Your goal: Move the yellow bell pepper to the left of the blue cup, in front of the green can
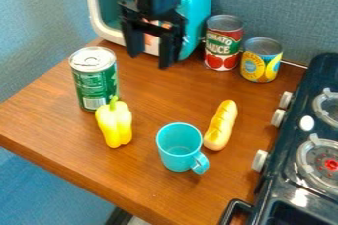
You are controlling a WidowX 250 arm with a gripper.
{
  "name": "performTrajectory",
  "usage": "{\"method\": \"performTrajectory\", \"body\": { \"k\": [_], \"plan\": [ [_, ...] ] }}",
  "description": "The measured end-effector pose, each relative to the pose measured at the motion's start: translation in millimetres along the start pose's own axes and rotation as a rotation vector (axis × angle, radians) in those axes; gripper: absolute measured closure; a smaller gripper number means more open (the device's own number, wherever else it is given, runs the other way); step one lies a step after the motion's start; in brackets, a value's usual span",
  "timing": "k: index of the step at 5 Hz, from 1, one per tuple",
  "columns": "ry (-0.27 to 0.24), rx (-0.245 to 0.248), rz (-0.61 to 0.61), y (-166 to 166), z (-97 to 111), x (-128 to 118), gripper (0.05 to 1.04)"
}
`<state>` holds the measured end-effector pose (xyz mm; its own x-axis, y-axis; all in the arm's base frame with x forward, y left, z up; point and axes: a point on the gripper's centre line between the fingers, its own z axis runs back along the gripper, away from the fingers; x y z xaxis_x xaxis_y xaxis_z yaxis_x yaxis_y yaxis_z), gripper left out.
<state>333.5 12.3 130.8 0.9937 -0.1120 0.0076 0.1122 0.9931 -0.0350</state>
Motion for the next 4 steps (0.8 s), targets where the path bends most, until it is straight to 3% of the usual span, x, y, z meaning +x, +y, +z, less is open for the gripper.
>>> {"method": "performTrajectory", "body": {
  "k": [1, 2, 3, 4],
  "plan": [
    [0.029, -0.001, -0.067, -21, -33, 36, 0.082],
    [0.056, -0.019, -0.097, -52, -45, 51, 0.082],
    [0.06, -0.026, -0.092, -72, -55, 48, 0.082],
    [0.105, -0.02, -0.058, -82, -69, 30, 0.082]
  ]
}}
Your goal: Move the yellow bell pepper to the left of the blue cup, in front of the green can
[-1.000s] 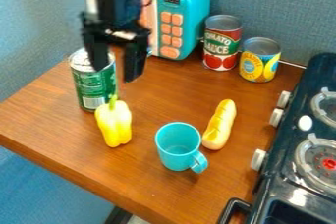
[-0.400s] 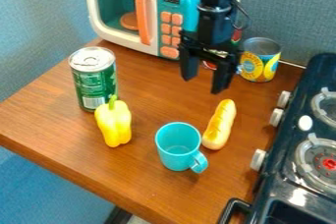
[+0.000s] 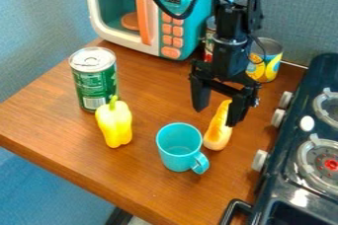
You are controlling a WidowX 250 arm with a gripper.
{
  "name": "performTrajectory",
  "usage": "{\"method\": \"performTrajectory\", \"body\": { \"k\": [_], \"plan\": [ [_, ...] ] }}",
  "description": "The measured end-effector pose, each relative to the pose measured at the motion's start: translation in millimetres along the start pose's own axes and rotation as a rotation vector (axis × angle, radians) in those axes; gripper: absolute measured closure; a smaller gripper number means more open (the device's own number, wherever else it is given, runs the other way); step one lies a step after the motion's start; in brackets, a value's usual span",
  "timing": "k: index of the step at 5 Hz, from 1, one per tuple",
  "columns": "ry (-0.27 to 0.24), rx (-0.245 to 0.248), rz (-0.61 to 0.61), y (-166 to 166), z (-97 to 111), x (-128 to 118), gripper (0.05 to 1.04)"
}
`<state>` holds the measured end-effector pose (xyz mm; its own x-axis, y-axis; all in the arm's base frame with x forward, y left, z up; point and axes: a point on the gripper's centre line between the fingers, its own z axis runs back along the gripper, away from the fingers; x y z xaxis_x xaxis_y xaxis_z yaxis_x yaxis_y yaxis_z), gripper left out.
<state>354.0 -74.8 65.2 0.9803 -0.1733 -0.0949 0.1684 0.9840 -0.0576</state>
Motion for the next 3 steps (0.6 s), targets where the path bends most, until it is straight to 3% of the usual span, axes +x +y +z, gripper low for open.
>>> {"method": "performTrajectory", "body": {
  "k": [1, 3],
  "plan": [
    [0.05, -0.005, 0.011, 0.1, 3.6, -8.6, 0.082],
    [0.049, -0.007, 0.013, -0.3, 5.4, -7.8, 0.082]
  ]
}}
